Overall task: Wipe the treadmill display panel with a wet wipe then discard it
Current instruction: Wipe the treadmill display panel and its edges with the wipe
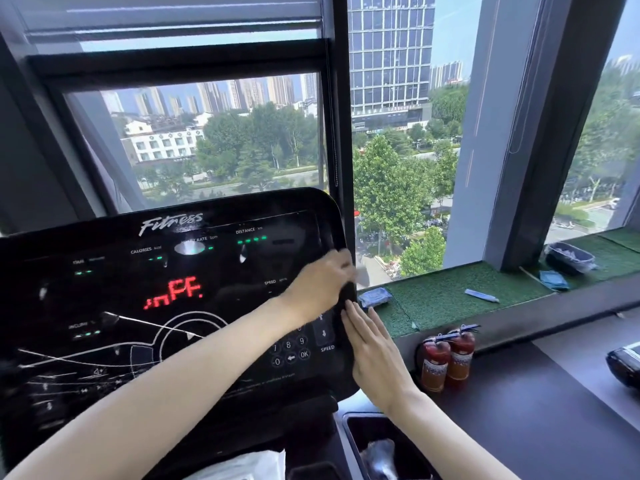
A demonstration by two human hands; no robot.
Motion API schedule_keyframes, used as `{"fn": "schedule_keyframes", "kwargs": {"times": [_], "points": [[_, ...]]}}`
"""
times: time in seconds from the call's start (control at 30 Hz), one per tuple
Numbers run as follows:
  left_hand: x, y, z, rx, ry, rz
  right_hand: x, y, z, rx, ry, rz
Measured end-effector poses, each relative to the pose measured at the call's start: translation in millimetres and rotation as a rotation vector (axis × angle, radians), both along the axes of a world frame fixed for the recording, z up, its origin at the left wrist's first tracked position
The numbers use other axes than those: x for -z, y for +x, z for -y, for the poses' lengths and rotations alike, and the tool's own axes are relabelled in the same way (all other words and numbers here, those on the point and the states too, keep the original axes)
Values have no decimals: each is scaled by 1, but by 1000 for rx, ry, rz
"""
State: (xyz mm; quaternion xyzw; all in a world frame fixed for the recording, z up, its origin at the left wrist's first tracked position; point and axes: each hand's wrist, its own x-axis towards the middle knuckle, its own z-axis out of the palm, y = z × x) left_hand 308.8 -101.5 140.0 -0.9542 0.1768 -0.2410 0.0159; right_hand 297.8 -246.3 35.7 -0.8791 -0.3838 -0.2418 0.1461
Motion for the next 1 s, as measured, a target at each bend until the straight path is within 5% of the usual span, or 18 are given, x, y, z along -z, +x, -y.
{"fn": "schedule_keyframes", "kwargs": {"times": [0.07, 0.23, 0.37, 0.5, 0.7, 0.83, 1.0], "points": [[8, -10, 4, 103, 134, -115, -1, 1, 2, -1, -14, 13], [-12, 6, -4, -136, -251, 211, -2, -1, 1, -11, 17, -24], [8, -4, 14, 43, -33, -159, -4, 3, 5, -77, 276, -125], [-9, 1, 18, -77, -550, -303, -29, 4, 13, 63, 753, -338], [-28, -9, 13, -14, -747, -526, -67, 11, 13, -70, 851, -613], [-24, -25, 13, -10, -1198, -416, -75, 11, 9, -31, 1142, -815], [-2, -39, 26, -168, -1468, -478, -81, 9, 6, -132, 1419, -1148]]}}
